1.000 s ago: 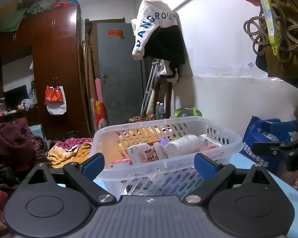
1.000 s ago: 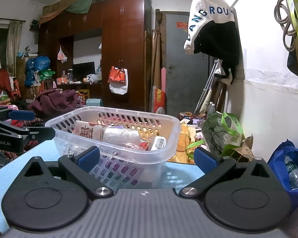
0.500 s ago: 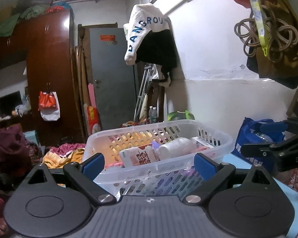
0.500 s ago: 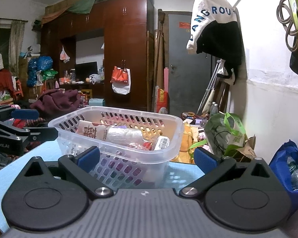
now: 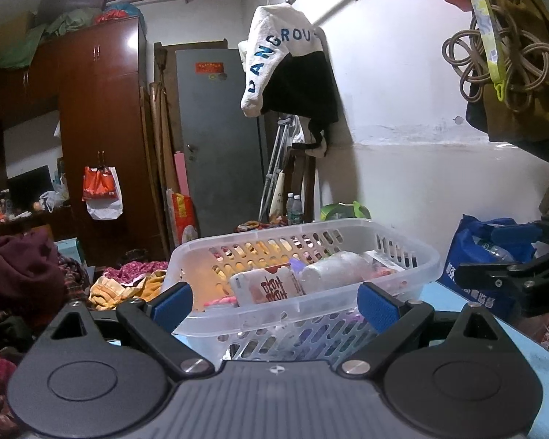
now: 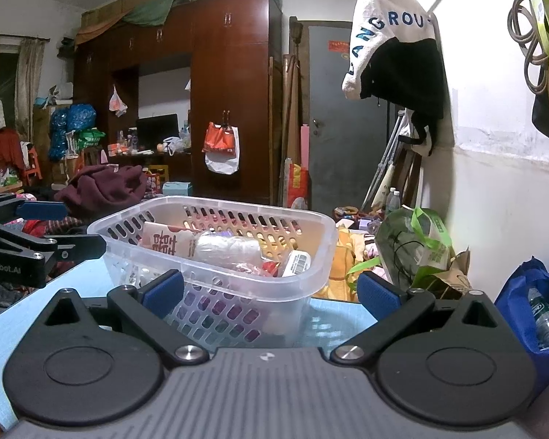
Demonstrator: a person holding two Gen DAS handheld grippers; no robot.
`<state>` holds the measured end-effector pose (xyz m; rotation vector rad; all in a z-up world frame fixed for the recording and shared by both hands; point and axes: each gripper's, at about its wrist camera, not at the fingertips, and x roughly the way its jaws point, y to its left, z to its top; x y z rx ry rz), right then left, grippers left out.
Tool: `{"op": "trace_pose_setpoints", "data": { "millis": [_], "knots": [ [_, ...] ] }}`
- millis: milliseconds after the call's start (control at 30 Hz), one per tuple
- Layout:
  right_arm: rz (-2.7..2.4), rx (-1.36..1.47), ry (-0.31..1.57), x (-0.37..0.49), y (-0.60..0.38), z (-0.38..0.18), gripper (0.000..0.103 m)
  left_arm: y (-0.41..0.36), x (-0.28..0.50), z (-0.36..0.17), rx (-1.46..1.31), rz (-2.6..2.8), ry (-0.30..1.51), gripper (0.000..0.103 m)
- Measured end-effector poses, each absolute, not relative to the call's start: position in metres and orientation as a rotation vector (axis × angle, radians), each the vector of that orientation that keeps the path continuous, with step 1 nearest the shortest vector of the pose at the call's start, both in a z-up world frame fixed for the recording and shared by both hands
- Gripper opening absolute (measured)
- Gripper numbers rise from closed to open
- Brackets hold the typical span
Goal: Organize objects
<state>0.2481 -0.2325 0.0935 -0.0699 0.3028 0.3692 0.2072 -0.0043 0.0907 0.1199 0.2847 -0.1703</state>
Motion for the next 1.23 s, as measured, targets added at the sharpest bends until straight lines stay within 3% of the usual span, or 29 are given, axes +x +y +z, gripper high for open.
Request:
{"op": "trace_pose_setpoints", "data": {
  "millis": [1233],
  "knots": [
    [0.381, -0.077, 0.329, 0.250, -0.227, 0.087, 0.103, -0.003, 0.221, 0.088, 0.092, -0.150, 0.286, 0.098]
  ]
}}
